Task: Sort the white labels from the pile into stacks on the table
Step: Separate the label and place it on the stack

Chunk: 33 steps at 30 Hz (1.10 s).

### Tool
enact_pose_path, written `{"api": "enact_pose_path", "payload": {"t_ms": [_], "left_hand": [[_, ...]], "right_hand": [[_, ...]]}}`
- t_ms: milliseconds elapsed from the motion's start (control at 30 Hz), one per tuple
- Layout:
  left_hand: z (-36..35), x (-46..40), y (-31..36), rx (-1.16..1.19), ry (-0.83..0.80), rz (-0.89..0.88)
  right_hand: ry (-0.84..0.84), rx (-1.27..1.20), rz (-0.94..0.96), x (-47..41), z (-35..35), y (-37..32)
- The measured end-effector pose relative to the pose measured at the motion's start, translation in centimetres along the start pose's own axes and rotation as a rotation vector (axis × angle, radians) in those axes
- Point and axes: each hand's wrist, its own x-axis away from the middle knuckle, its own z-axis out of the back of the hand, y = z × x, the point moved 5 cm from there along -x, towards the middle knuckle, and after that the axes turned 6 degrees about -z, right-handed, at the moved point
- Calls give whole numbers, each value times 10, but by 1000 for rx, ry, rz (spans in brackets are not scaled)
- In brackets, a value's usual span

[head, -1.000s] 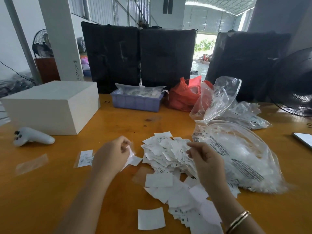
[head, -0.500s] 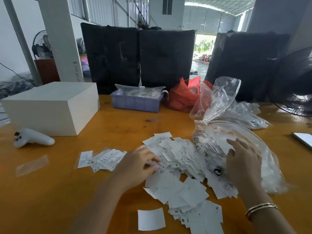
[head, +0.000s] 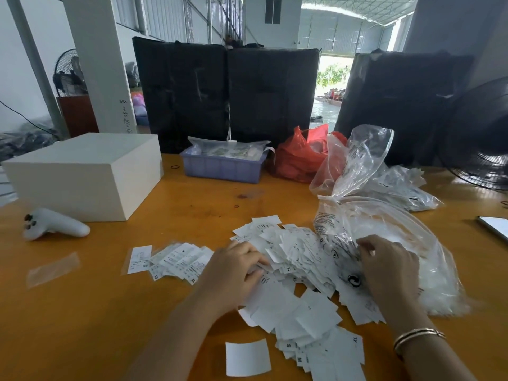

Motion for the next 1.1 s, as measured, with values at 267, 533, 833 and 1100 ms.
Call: {"api": "enact_pose_path", "payload": {"t_ms": [267, 533, 833, 1100], "left_hand": [[15, -6, 6, 433, 144, 112], [7, -5, 9, 870, 0, 237], [10, -3, 10, 851, 50, 238], [13, -3, 3, 883, 181, 304]], "right_hand": [[-192, -952, -23, 27, 8, -44], [-650, -1173, -78, 67, -26, -83], [-682, -1086, -80, 69, -36, -81], [-570, -977, 36, 69, -30, -80]]}}
